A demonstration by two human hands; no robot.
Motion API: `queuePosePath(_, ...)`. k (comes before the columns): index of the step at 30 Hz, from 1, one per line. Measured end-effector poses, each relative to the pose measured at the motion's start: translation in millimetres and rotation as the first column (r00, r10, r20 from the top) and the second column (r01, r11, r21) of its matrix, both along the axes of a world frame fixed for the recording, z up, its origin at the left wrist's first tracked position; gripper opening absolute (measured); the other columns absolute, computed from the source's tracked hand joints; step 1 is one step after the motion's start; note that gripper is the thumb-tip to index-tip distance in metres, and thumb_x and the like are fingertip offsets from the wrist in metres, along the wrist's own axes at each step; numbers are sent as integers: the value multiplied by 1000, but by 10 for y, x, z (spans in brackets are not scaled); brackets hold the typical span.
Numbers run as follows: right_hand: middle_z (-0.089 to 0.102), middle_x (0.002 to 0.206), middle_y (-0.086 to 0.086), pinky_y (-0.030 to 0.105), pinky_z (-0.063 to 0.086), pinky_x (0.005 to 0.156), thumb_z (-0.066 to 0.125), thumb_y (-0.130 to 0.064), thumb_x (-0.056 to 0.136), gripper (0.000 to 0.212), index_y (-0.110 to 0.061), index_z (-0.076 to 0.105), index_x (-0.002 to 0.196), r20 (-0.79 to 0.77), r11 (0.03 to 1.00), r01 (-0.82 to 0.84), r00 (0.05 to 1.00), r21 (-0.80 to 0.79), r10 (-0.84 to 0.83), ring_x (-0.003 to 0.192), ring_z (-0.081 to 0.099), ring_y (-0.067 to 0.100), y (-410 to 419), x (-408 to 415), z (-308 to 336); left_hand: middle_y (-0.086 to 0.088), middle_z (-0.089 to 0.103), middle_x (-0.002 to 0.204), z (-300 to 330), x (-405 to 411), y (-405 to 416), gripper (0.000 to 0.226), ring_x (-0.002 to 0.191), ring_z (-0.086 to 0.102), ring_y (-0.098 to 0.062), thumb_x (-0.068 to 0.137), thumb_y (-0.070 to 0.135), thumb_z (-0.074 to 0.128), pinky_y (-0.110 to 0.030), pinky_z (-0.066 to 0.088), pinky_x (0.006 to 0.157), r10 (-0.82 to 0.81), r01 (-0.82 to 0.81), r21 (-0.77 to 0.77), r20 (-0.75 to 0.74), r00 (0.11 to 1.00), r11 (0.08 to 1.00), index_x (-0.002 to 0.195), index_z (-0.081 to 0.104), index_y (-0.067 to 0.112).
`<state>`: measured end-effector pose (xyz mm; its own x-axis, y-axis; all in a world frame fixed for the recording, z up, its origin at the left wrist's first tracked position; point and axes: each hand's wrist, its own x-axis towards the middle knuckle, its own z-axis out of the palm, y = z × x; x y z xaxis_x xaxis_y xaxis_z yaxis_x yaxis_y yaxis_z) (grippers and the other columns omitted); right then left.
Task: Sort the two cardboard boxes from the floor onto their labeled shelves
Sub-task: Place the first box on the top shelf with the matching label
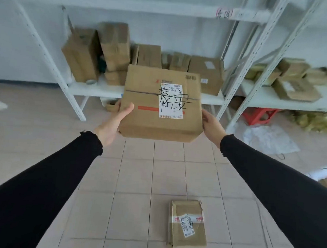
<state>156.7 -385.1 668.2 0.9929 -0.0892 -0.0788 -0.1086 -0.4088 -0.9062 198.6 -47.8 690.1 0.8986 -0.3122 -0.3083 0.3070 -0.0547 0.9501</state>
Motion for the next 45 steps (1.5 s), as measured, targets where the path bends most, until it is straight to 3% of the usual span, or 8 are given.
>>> queuePosePath(3, 70, 107, -7, 23, 54, 81, 41, -2, 98, 35, -14, 60, 125, 137, 995, 36, 989, 94, -49, 95, 66, 8, -23, 202, 851, 19, 48, 158, 782, 277, -1, 94, 147, 44, -12, 79, 72, 73, -48, 37, 119, -89, 92, -50, 66, 994, 995, 157, 23, 57)
queuePosePath(9, 69, 106, -4, 22, 57, 79, 40, 0, 100, 36, -13, 59, 129, 329, 984, 91, 934, 153, -138, 91, 67, 6, -304, 765, 2036, 14, 61, 145, 1863, 872, -315, 75, 132, 57, -16, 93, 48, 69, -51, 47, 110, -55, 87, -124, 242, 969, 988, 155, 28, 56)
queuePosePath(14, 67, 109, -2, 13, 52, 71, 40, -2, 100, 38, -13, 57, 132, 472, 989, 112, 870, 92, -143, 87, 64, -4, -628, 1312, 2683, 9, 66, 143, 2438, 1477, -627, 64, 138, 54, -21, 89, 67, 63, -48, 40, 115, -71, 131, -190, 291, 954, 973, 148, 53, 42)
queuePosePath(18, 69, 114, -3, 22, 51, 78, 41, -8, 100, 37, -19, 58, 131, 524, 990, 114, 840, 80, -139, 96, 63, 8, -782, 1738, 3113, 7, 58, 153, 2882, 1903, -781, 81, 146, 46, -24, 75, 83, 64, -59, 34, 119, -121, 194, -216, 311, 943, 957, 148, 51, 48)
queuePosePath(26, 71, 103, -8, 18, 48, 70, 40, -11, 99, 37, -22, 60, 128, 581, 985, 126, 796, 118, -172, 87, 64, 4, -830, 2502, 3792, -3, 65, 143, 3602, 2626, -886, 52, 132, 58, -28, 86, 62, 66, -58, 47, 106, 3, 89, -235, 366, 931, 968, 132, 63, 38)
queuePosePath(32, 72, 109, -9, 36, 53, 92, 43, -16, 93, 36, -28, 64, 120, 646, 969, 241, 749, -57, -148, 104, 66, 12, -868, 3040, 4287, -2, 71, 132, 4132, 3167, -941, 34, 124, 64, -27, 80, 63, 66, -60, 49, 103, 119, 2, -268, 435, 892, 963, 105, 70, 41)
queuePosePath(40, 64, 88, -14, 22, 43, 73, 39, -16, 98, 27, -22, 64, 106, 683, 848, 468, 705, -247, -191, 83, 58, 1, -1236, 3336, 4920, 1, 72, 126, 4680, 3765, -1474, 41, 120, 66, -26, 81, 62, 64, -59, 48, 105, 90, 78, -333, 462, 882, 940, 113, 68, 39)
queuePosePath(45, 64, 97, 0, 32, 44, 78, 37, -17, 98, 26, -22, 62, 102, 697, 736, 598, 673, -317, -246, 94, 61, 26, -1819, 3509, 5328, 0, 71, 118, 5059, 4061, -2101, 38, 113, 66, -26, 83, 60, 65, -60, 49, 103, 85, 115, -377, 473, 877, 919, 111, 67, 35)
